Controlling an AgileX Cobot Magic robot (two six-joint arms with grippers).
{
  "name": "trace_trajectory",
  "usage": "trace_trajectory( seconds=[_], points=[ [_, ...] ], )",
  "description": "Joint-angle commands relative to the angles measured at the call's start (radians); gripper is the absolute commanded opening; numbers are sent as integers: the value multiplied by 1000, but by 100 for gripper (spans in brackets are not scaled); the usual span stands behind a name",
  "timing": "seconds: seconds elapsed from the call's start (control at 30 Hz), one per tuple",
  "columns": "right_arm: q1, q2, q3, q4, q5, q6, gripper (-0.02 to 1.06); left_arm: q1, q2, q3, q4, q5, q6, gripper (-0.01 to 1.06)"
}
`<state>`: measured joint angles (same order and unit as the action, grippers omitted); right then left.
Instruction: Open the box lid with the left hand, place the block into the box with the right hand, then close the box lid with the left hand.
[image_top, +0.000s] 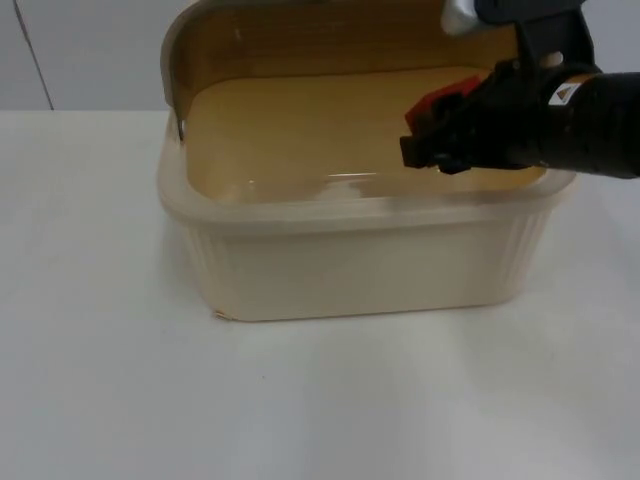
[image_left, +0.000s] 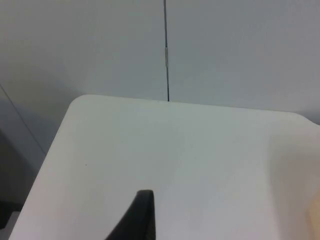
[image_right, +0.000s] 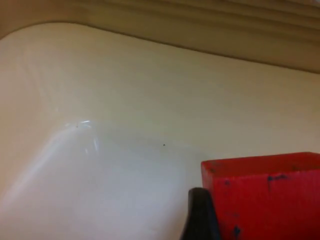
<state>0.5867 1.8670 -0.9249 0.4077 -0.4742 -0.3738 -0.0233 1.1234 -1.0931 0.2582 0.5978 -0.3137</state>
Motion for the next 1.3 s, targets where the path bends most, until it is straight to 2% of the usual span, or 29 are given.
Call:
trace_trajectory(
  seconds=[0.0,0.03,0.1,0.13,0.2,0.27,0.3,0.33,0.37,0.53,0.63,0.7,0.8,0.83,0.9,1.07,1.17,1.27],
  points=[
    [6,-3,-2,27,-22,0,3,4,-7,3,5,-4,-7,105],
    [6,-3,-2,36,-22,0,8,4,-7,3,5,-4,-7,105],
    [6,-3,-2,63,-22,0,25,4,-7,3,5,0,-5,105],
    [6,-3,-2,63,-22,0,25,4,-7,3,5,0,-5,105],
    [6,-3,-2,69,-20,4,50,4,-7,3,5,2,-5,105],
    [9,-3,-2,69,-20,6,83,4,-7,3,5,2,-5,105],
    [16,-3,-2,69,-20,6,96,4,-7,3,5,2,-5,105],
    [16,-3,-2,69,-20,6,96,4,-7,3,5,2,-5,105],
    [16,-3,-2,67,-20,6,105,4,-7,3,8,2,-5,105],
    [28,-3,-2,65,-20,6,105,4,-7,3,19,2,-5,105],
    [42,-24,-2,65,14,-1,105,4,-7,3,19,2,-5,105],
    [54,-60,-2,65,78,-17,105,4,-7,3,19,2,-5,105],
    [64,-152,-2,65,279,-82,105,4,-7,3,19,2,-5,105],
    [64,-152,-2,65,279,-82,105,4,-7,3,19,2,-5,105],
    [66,-216,2,68,381,-112,105,4,-7,3,19,2,-5,105],
    [66,-367,48,136,444,-90,105,4,-7,3,19,2,-5,105],
    [66,-433,72,137,486,-90,105,4,-7,3,19,2,-5,105],
    [66,-520,117,91,575,-87,105,4,-7,3,19,4,-5,105]
  ],
)
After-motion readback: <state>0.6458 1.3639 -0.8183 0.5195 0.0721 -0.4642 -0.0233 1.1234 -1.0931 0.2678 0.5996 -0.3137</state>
